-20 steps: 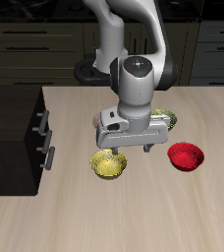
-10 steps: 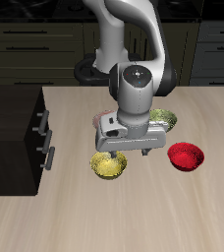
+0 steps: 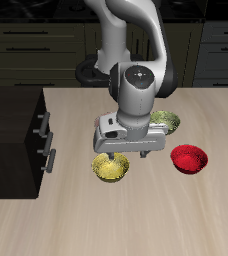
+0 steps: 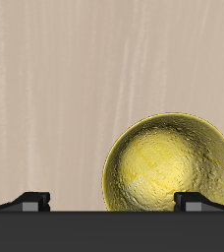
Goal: Place the yellow bowl on the plate
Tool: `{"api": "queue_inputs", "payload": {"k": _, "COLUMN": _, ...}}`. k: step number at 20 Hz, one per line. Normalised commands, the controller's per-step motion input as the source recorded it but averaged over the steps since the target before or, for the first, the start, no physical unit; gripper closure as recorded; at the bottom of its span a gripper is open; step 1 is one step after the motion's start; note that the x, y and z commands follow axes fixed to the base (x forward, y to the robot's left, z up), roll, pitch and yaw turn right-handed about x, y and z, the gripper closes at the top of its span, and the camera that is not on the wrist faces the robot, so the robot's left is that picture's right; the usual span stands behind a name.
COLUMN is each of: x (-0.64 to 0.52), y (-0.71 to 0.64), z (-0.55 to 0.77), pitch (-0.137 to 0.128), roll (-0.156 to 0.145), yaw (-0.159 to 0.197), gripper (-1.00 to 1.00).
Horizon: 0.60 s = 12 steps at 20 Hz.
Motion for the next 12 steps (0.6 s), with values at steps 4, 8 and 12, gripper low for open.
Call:
{"api": "queue_inputs", "payload": {"k": 4, "x": -0.06, "y": -0.04, "z": -0.04, "pitch": -0.003, "roll": 0.013, "yaw": -0.016, "gripper": -1.0}}
{"api": "queue_inputs", "payload": {"k": 8, "x": -0.04, "y": 0.04, "z": -0.14, "pitch": 0.015, "roll": 0.027, "yaw": -0.03, "gripper": -1.0}}
{"api": "queue_inputs", "payload": {"k": 12, "x": 0.01, "y": 0.06, "z": -0.14, "pitch": 0.012, "roll": 0.032, "yaw": -0.031, "gripper": -1.0}}
